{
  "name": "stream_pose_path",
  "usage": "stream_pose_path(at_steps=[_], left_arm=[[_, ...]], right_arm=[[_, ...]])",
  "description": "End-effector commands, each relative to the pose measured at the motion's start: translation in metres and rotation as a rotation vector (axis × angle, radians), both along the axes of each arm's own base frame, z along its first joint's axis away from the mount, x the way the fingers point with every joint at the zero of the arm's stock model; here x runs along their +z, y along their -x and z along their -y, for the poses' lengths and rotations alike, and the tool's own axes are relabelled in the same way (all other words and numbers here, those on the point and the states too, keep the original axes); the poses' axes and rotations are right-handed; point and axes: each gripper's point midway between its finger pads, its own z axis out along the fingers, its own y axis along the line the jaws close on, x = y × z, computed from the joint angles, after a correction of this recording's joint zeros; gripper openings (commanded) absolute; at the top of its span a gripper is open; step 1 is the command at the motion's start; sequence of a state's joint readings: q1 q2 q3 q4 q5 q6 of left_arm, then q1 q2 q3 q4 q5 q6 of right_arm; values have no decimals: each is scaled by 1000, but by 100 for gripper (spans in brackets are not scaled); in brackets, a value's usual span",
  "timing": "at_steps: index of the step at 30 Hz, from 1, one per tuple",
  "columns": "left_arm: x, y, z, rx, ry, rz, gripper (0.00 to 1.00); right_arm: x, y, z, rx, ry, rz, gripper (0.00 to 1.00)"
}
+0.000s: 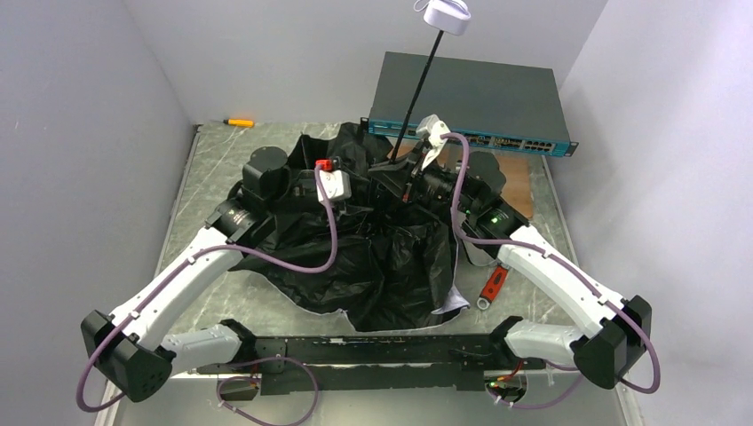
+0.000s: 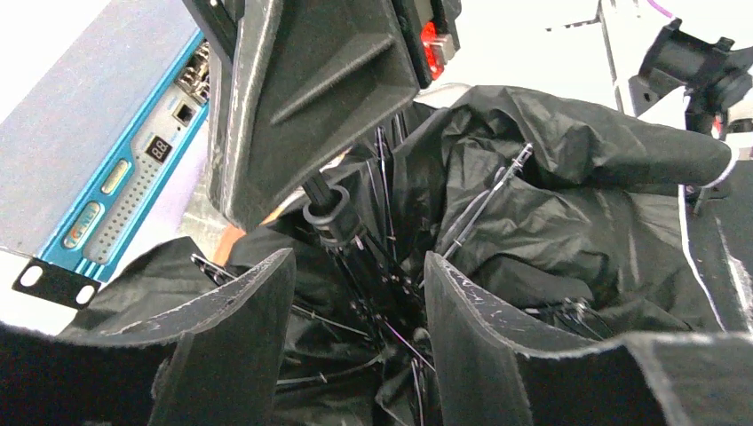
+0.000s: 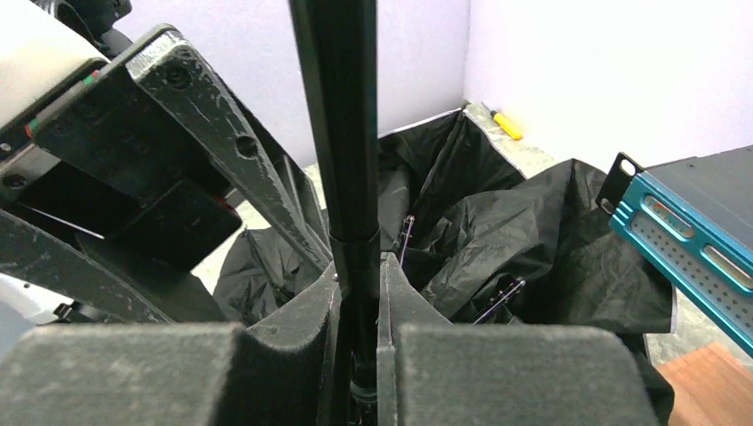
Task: Open the umbrella
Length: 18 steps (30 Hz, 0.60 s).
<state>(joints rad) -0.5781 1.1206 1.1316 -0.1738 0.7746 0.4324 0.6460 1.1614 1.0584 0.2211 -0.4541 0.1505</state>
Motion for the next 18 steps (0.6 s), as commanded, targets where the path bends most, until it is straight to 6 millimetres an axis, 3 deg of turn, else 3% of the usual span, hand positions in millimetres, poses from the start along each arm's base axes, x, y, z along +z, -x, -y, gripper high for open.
stream_pose_path(at_steps=[1, 6, 7, 9, 11, 18], left_arm=[[15, -15, 10, 62, 39, 84, 62], [-20, -13, 13, 61, -32, 23, 83], [-20, -12, 10, 68, -23, 33, 81], [-9, -6, 10, 46, 24, 70, 58], [4, 3, 14, 8, 72, 83, 45], [12, -5, 21, 47, 148, -8, 48]], right_arm=[[53, 7, -1, 7, -110, 108, 0], [56, 7, -2, 12, -110, 117, 0], [55, 9, -3, 21, -105, 116, 0], [49, 12, -5, 39, -97, 107, 0], [45, 16, -9, 65, -93, 107, 0], [47, 25, -21, 110, -102, 128, 0]])
